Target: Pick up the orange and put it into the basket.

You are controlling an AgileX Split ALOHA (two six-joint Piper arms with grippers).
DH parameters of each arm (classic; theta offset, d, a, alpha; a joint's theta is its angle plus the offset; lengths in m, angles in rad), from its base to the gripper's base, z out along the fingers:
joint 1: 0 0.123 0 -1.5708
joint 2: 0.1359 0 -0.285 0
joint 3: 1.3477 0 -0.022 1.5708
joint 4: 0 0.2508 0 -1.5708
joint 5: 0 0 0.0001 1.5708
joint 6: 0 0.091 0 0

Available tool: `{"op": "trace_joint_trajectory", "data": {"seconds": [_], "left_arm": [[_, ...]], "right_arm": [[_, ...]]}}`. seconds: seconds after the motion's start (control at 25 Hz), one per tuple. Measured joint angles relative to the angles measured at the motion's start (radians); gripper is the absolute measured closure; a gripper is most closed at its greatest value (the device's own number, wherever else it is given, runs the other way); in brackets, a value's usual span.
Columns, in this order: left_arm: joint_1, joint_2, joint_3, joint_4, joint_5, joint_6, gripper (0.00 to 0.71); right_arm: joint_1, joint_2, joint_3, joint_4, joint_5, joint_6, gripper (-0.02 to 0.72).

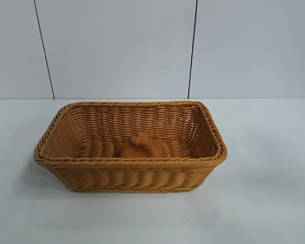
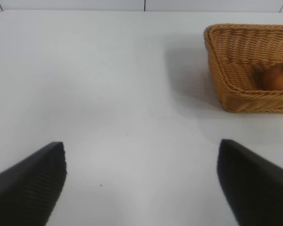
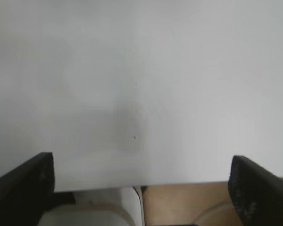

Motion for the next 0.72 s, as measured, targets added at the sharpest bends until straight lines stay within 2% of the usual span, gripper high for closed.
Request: {"op": "trace_joint_trajectory", "data": {"seconds": [0.44, 0.72], "left_arm": [[0.0, 0.0, 0.0, 0.0, 0.0, 0.0, 0.092], [0.0, 0.0, 0.0, 0.0, 0.0, 0.0, 0.092]], "right_arm": [[0.0, -0.488, 0.005, 0.001, -0.001, 0.0, 0.01], [0.0, -0.54, 0.005, 0.001, 0.0, 0.0, 0.01]]}}
